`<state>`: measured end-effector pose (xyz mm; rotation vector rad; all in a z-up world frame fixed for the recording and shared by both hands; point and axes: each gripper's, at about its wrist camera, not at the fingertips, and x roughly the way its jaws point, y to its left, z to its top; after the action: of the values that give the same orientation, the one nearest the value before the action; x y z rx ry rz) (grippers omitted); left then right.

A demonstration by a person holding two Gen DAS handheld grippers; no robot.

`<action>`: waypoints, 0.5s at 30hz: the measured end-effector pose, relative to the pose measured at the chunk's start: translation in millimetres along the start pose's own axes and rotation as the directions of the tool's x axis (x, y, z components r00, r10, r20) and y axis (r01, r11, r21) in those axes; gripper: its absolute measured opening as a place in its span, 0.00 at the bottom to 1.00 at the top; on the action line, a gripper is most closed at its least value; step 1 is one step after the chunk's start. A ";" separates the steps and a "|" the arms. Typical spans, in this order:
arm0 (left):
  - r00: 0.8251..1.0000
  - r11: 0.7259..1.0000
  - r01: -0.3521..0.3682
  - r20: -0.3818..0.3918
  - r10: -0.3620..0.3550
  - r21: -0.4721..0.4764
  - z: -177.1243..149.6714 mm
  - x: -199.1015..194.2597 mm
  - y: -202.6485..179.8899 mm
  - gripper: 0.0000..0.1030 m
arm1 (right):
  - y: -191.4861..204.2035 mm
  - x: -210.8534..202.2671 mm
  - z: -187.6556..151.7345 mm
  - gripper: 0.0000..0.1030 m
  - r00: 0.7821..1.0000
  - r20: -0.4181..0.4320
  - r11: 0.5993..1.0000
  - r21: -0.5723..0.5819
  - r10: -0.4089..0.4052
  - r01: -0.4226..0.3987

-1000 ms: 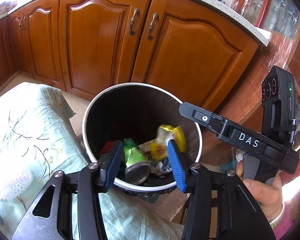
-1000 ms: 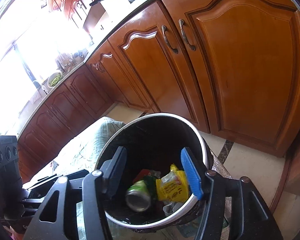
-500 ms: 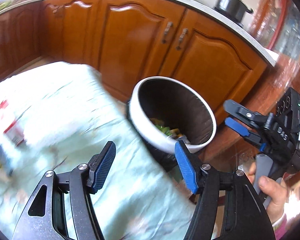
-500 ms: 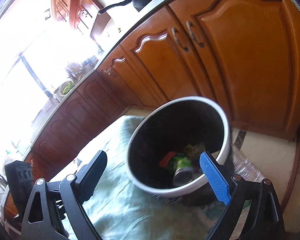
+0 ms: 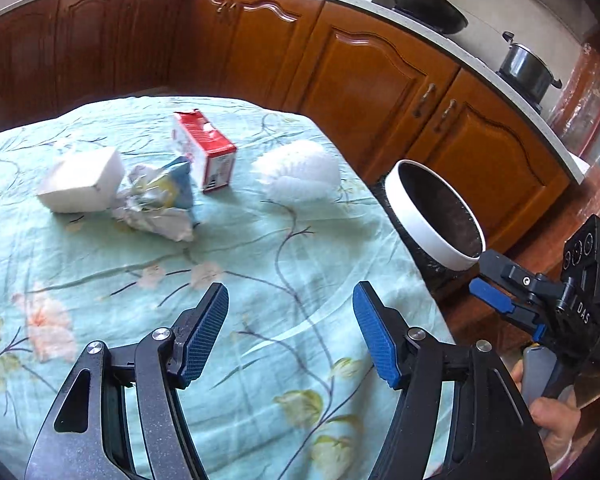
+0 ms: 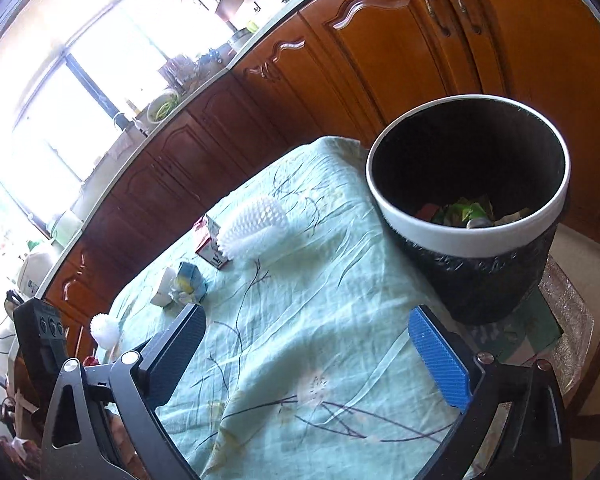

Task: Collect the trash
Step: 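Move both open grippers back over the white foam block and foam net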

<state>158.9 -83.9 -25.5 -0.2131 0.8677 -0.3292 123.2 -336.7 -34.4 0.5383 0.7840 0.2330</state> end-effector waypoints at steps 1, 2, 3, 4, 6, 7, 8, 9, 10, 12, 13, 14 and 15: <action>1.000 1.000 -0.013 0.004 0.013 -0.009 -1.4 -3.7 5.2 0.64 | 6.6 3.2 -2.7 1.00 1.000 -0.018 1.000 -0.020 -0.005 0.005; 1.000 0.999 -0.026 0.009 0.026 -0.022 -3.2 -8.5 12.9 0.64 | 12.7 6.2 -7.5 1.00 0.999 -0.034 0.999 -0.036 -0.009 0.008; 0.999 0.999 -0.034 0.014 0.035 -0.032 -4.0 -12.6 18.5 0.64 | 18.9 9.4 -9.7 1.00 0.999 -0.050 0.999 -0.050 -0.023 0.020; 0.999 0.998 -0.044 0.019 0.044 -0.044 -6.2 -17.7 25.9 0.64 | 24.5 12.3 -11.5 1.00 0.997 -0.064 0.997 -0.063 -0.039 0.035; 0.997 0.995 -0.065 0.029 0.068 -0.071 -8.5 -26.7 39.0 0.64 | 38.4 14.3 -19.0 1.00 0.996 -0.081 0.994 -0.104 -0.035 0.027; 0.996 0.994 -0.075 0.033 0.078 -0.085 -8.5 -30.5 44.9 0.65 | 46.3 14.9 -21.3 1.00 0.997 -0.077 0.991 -0.130 -0.032 0.022; 0.996 0.992 -0.083 0.038 0.087 -0.097 -8.6 -34.2 50.5 0.65 | 53.6 13.5 -23.7 1.00 0.997 -0.069 0.987 -0.157 -0.032 0.021; 0.994 0.990 -0.091 0.043 0.097 -0.110 -9.2 -38.6 57.3 0.66 | 61.6 12.0 -25.2 1.00 0.998 -0.061 0.983 -0.181 -0.025 0.014; 0.993 0.987 -0.102 0.048 0.109 -0.123 -9.2 -42.6 63.2 0.67 | 67.9 9.8 -25.0 1.00 0.999 -0.049 0.980 -0.198 -0.007 -0.003; 0.990 0.983 -0.118 0.061 0.127 -0.137 -9.1 -49.5 73.2 0.68 | 75.4 7.5 -23.5 1.00 0.998 -0.018 0.979 -0.195 0.053 -0.055; 0.988 0.982 -0.129 0.062 0.138 -0.137 -8.1 -51.9 77.3 0.71 | 77.1 8.8 -22.9 1.00 0.997 -0.007 0.980 -0.180 0.081 -0.081; 0.987 0.982 -0.141 0.058 0.150 -0.129 -6.0 -52.9 80.8 0.73 | 78.6 12.4 -23.3 1.00 0.995 0.001 0.981 -0.169 0.099 -0.097; 0.986 0.981 -0.151 0.057 0.159 -0.118 -3.8 -53.8 84.1 0.73 | 79.2 17.8 -23.7 1.00 0.995 -0.012 0.982 -0.162 0.098 -0.099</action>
<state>140.1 13.8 -16.1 -0.2582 0.8327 -0.1269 118.2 -254.3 -16.2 0.4224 0.7357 0.3867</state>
